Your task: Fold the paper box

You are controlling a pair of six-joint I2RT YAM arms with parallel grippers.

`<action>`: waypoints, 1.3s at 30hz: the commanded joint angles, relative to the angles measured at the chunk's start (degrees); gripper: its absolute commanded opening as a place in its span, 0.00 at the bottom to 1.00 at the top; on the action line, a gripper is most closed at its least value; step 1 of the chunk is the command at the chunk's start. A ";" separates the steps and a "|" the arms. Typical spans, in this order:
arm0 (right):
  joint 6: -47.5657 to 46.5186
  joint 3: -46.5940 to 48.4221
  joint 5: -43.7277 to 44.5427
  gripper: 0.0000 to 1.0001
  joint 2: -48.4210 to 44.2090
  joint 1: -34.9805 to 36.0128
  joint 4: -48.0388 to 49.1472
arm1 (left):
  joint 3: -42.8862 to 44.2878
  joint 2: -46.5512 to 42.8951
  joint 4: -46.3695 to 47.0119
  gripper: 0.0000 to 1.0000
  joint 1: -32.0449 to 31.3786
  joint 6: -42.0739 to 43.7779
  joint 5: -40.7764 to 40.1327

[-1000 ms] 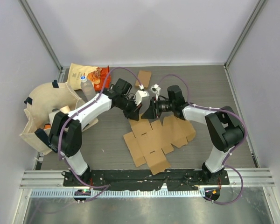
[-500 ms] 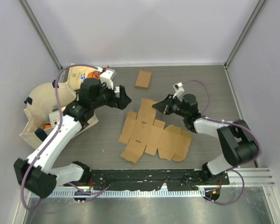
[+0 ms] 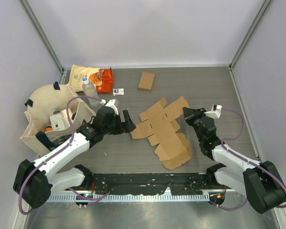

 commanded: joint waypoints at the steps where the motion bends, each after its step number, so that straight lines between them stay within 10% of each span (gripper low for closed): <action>1: 3.93 -0.61 10.44 0.01 -4.01 0.21 -1.52 | 7.21 6.55 0.90 0.90 -3.91 -6.73 -8.75; 15: 5.17 -3.07 9.23 0.01 -3.85 0.21 -5.13 | 12.67 25.63 5.88 0.77 -5.86 -7.29 -12.45; 23: -1.05 -3.34 2.73 0.01 -4.46 0.21 -11.19 | 14.17 29.51 7.75 0.30 -4.80 -0.35 -12.01; 25: -2.30 -3.25 -0.24 0.06 -3.76 0.21 -13.12 | 14.78 29.25 6.52 0.00 -4.01 3.68 -12.09; 30: -14.91 7.19 -5.35 0.58 1.33 0.04 -28.76 | 16.10 27.67 5.72 0.00 -3.75 11.61 -12.54; 35: -26.72 23.71 -1.32 0.66 9.33 -1.19 -50.89 | 16.10 26.79 7.57 0.00 -3.57 14.78 -9.99; 39: -35.34 28.12 -20.98 0.67 15.54 -1.28 -48.90 | 15.75 26.52 7.92 0.00 -3.40 11.72 -11.13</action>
